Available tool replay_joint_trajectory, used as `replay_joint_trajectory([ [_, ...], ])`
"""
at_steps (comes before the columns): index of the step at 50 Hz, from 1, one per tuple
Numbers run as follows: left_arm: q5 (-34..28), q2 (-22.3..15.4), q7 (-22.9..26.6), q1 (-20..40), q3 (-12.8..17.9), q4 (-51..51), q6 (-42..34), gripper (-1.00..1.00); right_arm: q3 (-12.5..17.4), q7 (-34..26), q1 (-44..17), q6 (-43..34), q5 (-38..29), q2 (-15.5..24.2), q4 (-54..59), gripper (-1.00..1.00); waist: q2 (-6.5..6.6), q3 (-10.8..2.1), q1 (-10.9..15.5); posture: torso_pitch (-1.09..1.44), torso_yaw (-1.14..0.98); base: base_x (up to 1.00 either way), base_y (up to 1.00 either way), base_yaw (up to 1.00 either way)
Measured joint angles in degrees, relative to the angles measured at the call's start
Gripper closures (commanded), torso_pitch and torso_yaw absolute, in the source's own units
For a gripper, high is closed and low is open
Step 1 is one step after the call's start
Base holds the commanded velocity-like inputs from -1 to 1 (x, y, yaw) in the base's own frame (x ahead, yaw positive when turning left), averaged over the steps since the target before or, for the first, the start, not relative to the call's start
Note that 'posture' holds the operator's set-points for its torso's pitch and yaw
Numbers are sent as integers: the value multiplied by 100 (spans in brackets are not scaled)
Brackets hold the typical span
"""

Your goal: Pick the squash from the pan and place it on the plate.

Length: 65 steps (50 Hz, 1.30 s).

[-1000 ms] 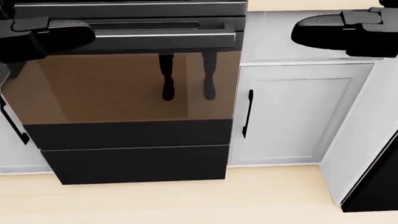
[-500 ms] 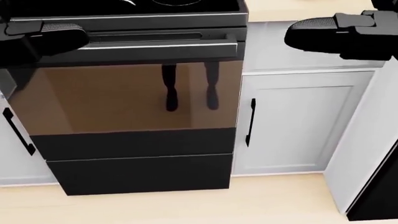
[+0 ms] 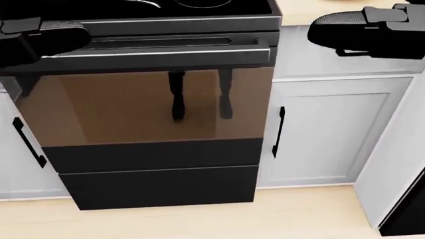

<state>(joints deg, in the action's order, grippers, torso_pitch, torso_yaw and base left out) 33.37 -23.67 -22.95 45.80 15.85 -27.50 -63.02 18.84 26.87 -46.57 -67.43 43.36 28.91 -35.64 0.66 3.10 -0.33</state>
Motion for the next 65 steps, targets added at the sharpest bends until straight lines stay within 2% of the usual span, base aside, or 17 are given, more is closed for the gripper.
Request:
replay_joint_trajectory([
  [3,-10,-26,-12,16,23,-11,17,-100,-19,4,-3,28,18,-13,26,-100,289,-68,1,0,0,7,16,0],
  [6,-46,-18,-48,-106,92,46,-29,-100,-147,-15,84,-35,89,-69,40,-100,237,9,58,0,0,8,16,0],
  [13,-52,-32,-35,-52,61,11,4,-100,-69,1,-5,18,117,-3,-7,-100,-162,-46,55,0,0,8,16,0],
  [16,-62,-39,-32,-28,66,16,26,-100,-73,3,-10,56,117,9,1,-100,-437,-63,84,0,0,9,16,0],
  [18,-51,20,-29,-60,21,-8,19,-100,-31,25,34,37,115,19,23,-100,-321,-20,4,0,0,8,15,0],
  [21,6,44,11,-97,-87,47,-59,-100,2,85,87,-52,100,15,81,-100,-339,-46,-1,0,0,9,15,0],
  [23,16,28,22,-66,-73,51,-79,-100,-19,92,50,-44,101,29,80,-100,-257,-62,18,0,0,8,15,0],
  [29,-40,-26,13,12,6,-9,27,-100,-25,70,15,44,118,44,40,-100,298,-66,-24,0,0,9,15,0],
  [34,-112,-24,-51,-79,85,92,-79,-100,-167,15,75,-31,205,-10,56,-100,147,-25,63,0,0,9,15,0],
  [40,-106,-20,-17,-30,35,-3,6,-100,-67,13,17,61,169,54,8,-100,-189,-40,65,0,0,9,14,0],
  [43,-136,-8,0,-19,20,30,41,-100,-70,9,13,83,157,65,19,-100,-438,-67,88,0,0,9,14,0],
  [45,-134,49,28,-76,-51,66,43,-100,-35,17,80,69,137,64,42,-100,-307,-13,27,0,0,9,14,0],
  [48,-97,66,70,-92,-111,109,-29,-100,-28,47,108,-10,106,62,119,-100,-327,-42,17,0,0,9,13,0],
  [50,-100,52,78,-60,-82,90,-27,-100,-43,40,63,4,96,70,104,-100,-243,-54,30,0,0,10,13,0],
  [56,-135,15,64,-8,0,-8,54,-100,-14,19,15,68,115,69,41,-100,270,-70,-7,0,0,10,13,0],
  [60,-191,15,12,-122,80,104,-23,-100,-165,-22,87,-12,195,8,66,-100,183,-21,83,0,0,10,12,0],
  [65,-171,7,13,-26,47,35,-23,-100,-76,-17,27,30,186,58,32,-100,-86,-44,67,0,0,10,12,0],
])
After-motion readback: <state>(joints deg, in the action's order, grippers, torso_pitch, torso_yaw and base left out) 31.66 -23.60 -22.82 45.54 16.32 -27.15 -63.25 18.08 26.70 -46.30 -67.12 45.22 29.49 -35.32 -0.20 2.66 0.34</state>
